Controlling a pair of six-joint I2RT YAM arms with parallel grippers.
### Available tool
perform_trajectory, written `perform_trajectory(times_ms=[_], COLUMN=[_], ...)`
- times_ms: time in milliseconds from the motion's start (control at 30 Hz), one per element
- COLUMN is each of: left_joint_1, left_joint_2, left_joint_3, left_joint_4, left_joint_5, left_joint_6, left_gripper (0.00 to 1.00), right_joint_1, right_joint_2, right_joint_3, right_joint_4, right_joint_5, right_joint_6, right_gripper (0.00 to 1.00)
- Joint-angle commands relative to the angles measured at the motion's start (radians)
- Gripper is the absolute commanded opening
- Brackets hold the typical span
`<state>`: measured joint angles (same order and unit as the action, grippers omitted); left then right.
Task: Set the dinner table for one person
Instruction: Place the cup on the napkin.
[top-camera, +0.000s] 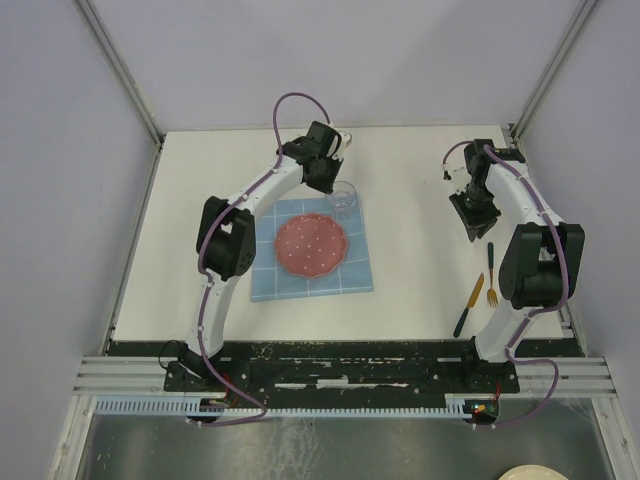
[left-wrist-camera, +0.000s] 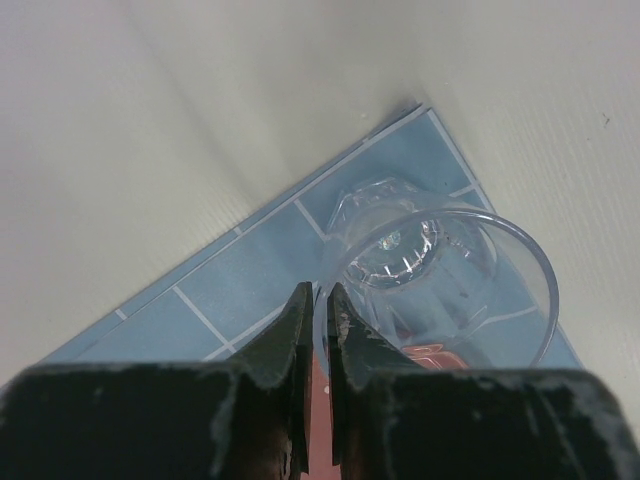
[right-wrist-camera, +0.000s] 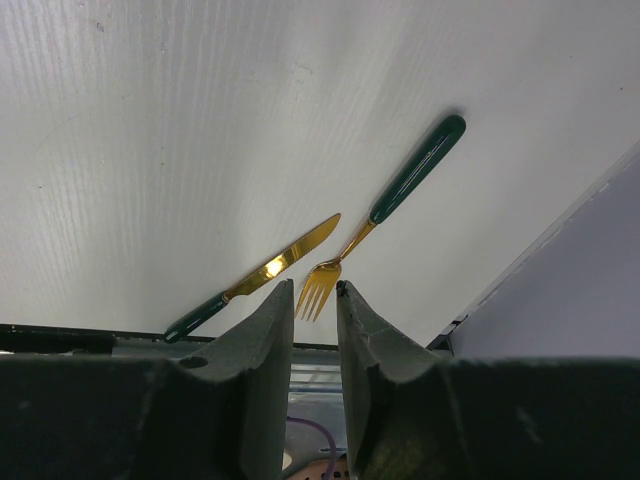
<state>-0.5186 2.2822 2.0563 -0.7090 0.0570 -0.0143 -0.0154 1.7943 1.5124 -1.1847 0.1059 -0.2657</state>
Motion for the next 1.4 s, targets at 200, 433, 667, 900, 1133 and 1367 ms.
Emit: perform_trajectory(times_ms=[200,433,667,900,1133,1367], left_joint_1=[0.0,-0.001,-0.002,-0.002,0.0,0.0], left_joint_2=[-0.03,-0.007,-0.003,-0.03,-0.148,-0.333], left_joint_3=[0.052,0.076,0.079,0.085,0.076,-0.06], left_joint_4=[0.006,-0.02,-0.027,-0.027,-0.017,0.037], left_joint_5=[-0.014,0.014,0.018,-0.03,-0.087,-0.11], left_joint_6=[0.041,0.016,0.023,0.042,0.093,0.128], left_gripper=[0.08,0.58,0.67,0.93,0.97,0.97], right_joint_1=[-0.003,-0.003,-0.003,-0.003,-0.02,-0.056], right_joint_2=[-0.024,-0.023,-0.024,-0.056,-0.156,-0.171], right_joint_3=[0.026,0.029,0.029,0.013,-0.141,-0.215], right_joint_4=[0.0,-0.002,-0.005,-0.015,0.009,-0.039], right_joint_5=[-0.008,-0.009,-0.007,0.006,-0.007,-0.035], right_joint_6=[0.007,0.007,0.005,-0.003,-0.01,-0.012], right_gripper=[0.31,0.31,0.32,0.32,0.34,0.31])
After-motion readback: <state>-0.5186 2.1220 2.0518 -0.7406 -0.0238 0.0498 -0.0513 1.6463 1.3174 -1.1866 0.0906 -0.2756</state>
